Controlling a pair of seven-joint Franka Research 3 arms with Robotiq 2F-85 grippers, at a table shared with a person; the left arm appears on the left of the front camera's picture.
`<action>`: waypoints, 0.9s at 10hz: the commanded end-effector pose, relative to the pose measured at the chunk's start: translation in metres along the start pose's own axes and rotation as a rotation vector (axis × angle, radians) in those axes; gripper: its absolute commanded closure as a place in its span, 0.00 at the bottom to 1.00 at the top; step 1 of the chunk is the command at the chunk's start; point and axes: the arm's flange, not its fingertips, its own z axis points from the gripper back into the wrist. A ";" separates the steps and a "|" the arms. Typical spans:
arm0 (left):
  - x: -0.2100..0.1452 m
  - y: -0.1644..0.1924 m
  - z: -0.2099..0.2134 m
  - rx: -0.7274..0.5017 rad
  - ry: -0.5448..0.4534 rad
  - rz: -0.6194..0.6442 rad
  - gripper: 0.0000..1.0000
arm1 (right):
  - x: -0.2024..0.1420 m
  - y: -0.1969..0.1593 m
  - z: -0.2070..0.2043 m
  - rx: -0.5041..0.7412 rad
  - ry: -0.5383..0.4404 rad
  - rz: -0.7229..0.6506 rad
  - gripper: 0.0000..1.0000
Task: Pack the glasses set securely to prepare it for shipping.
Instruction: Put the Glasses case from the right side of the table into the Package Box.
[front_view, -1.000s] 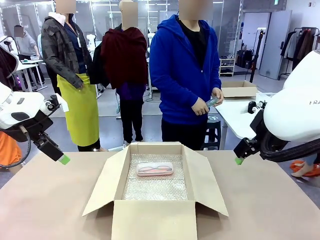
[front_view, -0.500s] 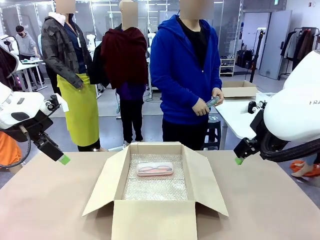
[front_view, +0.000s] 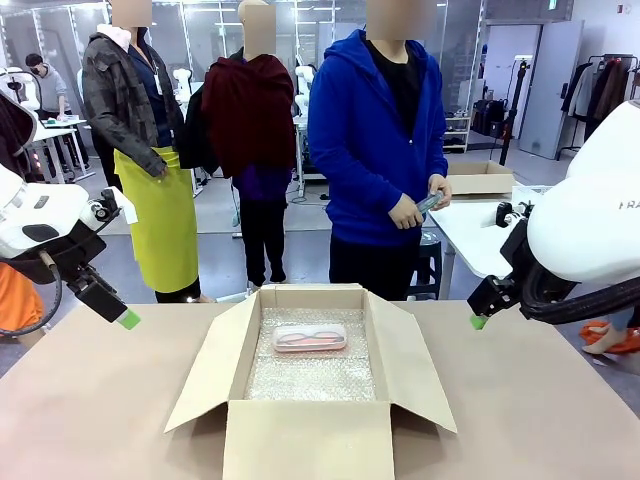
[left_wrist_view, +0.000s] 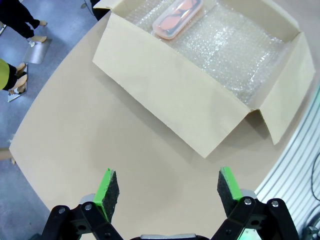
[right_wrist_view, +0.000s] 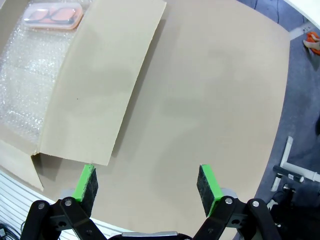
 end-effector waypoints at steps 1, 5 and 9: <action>-0.001 0.001 0.002 0.005 0.001 -0.007 0.00 | -0.002 0.003 0.001 0.006 0.001 -0.016 0.00; -0.001 0.001 0.002 0.005 0.001 -0.007 0.00 | -0.002 0.003 0.001 0.006 0.001 -0.016 0.00; -0.001 0.001 0.002 0.005 0.001 -0.007 0.00 | -0.002 0.003 0.001 0.006 0.001 -0.016 0.00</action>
